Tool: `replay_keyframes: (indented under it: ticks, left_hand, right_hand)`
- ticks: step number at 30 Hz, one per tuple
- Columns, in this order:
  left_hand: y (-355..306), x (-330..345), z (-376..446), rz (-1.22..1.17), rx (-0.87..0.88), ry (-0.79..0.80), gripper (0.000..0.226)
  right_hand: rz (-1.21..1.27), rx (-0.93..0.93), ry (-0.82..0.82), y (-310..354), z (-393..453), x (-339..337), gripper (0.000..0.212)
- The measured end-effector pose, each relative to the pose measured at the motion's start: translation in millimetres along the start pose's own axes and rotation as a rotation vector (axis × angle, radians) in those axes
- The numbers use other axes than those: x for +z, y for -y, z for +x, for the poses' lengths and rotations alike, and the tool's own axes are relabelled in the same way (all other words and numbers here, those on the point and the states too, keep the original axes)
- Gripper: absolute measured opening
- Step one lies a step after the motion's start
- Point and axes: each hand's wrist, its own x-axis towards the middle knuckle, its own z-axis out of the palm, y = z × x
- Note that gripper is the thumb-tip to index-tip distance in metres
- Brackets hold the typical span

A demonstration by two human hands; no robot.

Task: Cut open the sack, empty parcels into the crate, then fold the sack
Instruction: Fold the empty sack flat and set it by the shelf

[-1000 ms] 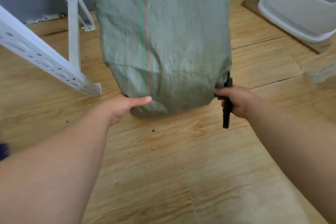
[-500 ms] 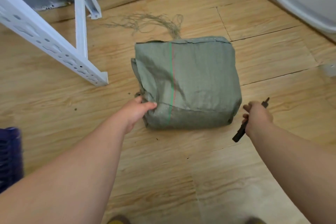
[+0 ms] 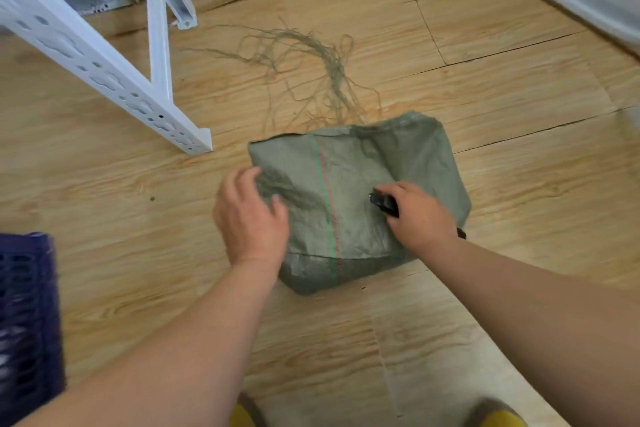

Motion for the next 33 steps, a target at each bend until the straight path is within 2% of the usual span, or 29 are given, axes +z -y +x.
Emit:
replay_keyframes:
  ticks: [1, 2, 3, 4, 5, 7, 9, 10, 11, 12, 14, 16, 17, 19, 21, 23, 24, 26, 28, 30, 31, 32, 33]
  left_hand:
    - [-11.5, -3.8, -3.7, 0.068, 0.302, 0.070, 0.053]
    - [-18.8, -2.9, -8.7, 0.173, 0.533, 0.200, 0.060]
    - [-18.4, 4.3, -11.6, 0.285, 0.645, 0.356, 0.069]
    - [-16.5, 10.4, -13.1, 0.395, 0.619, 0.523, 0.077]
    - [-11.2, 15.5, -12.1, 0.454, 0.507, 0.683, 0.084]
    - [6.1, 23.8, -11.2, 0.453, 0.283, 1.012, 0.087]
    - [18.6, 25.6, -13.2, 0.408, 0.201, 1.256, 0.080]
    - [24.8, 27.3, -14.8, 0.351, 0.167, 1.280, 0.076]
    - [29.4, 29.8, -16.5, 0.289, 0.137, 1.227, 0.073]
    - [31.4, 31.4, -18.5, 0.224, 0.105, 1.102, 0.072]
    - [27.5, 30.9, -22.1, 0.087, 0.027, 0.739, 0.073]
    - [19.9, 26.5, -20.7, 0.005, 0.002, 0.456, 0.083]
    - [16.1, 22.5, -19.0, 0.023, 0.039, 0.374, 0.090]
    - [10.2, 17.2, -15.2, 0.166, 0.237, 0.274, 0.093]
    - [6.7, 15.6, -11.0, 0.328, 0.477, 0.335, 0.092]
    - [4.7, 19.5, -6.3, 0.450, 0.587, 0.463, 0.097]
    - [3.9, 23.1, -1.8, 0.491, 0.565, 0.533, 0.100]
    - [2.6, 28.3, 10.2, 0.530, 0.401, 0.702, 0.106]
    - [5.5, 30.6, 23.4, 0.535, 0.217, 0.909, 0.113]
    - [12.5, 31.3, 31.0, 0.471, 0.121, 1.119, 0.116]
    - [17.6, 33.0, 30.4, 0.427, 0.091, 1.189, 0.114]
    - [23.3, 34.9, 26.2, 0.377, 0.067, 1.198, 0.112]
    - [28.1, 36.2, 19.9, 0.323, 0.035, 1.135, 0.109]
  right_hand:
    - [-0.003, -0.039, -0.072, 4.6, -1.5, 1.2, 0.055]
    - [-0.040, -0.070, -0.126, 9.2, -2.8, 2.0, 0.058]
    - [-0.094, -0.073, -0.152, 11.9, -3.8, 2.6, 0.061]
    - [-0.152, -0.040, -0.133, 9.5, -3.5, 3.8, 0.063]
    - [-0.199, 0.029, -0.062, 4.6, -2.7, 3.6, 0.063]
    - [-0.251, 0.196, 0.226, -11.4, -1.3, 6.4, 0.056]
    - [-0.243, 0.274, 0.495, -27.1, -3.4, 10.1, 0.039]
    - [-0.209, 0.295, 0.525, -33.2, -6.4, 12.4, 0.034]
    - [-0.158, 0.291, 0.477, -39.6, -7.5, 16.7, 0.034]
    - [-0.093, 0.274, 0.390, -43.5, -9.5, 20.0, 0.038]
    - [0.048, 0.227, 0.186, -43.9, -14.6, 22.2, 0.056]
    - [0.124, 0.181, 0.009, -34.9, -17.1, 15.4, 0.071]
    - [0.117, 0.173, -0.063, -29.1, -17.1, 9.4, 0.073]
    - [0.071, 0.142, -0.178, -17.9, -15.8, -1.4, 0.072]
    - [-0.013, 0.042, -0.165, -5.0, -13.9, -8.3, 0.073]
    - [-0.140, -0.048, -0.062, 7.5, -5.8, -6.6, 0.080]
    - [-0.187, -0.058, -0.013, 12.1, 1.2, -4.4, 0.084]
    - [-0.231, -0.023, 0.095, 20.5, 17.2, -4.8, 0.085]
    - [-0.241, 0.064, 0.312, 26.0, 28.7, -12.8, 0.078]
    - [-0.174, 0.181, 0.553, 25.2, 34.0, -18.5, 0.073]
    - [-0.139, 0.202, 0.605, 22.9, 32.1, -18.4, 0.071]
    - [-0.123, 0.187, 0.583, 21.4, 27.9, -17.1, 0.068]
    - [-0.116, 0.165, 0.481, 19.4, 22.3, -14.4, 0.065]
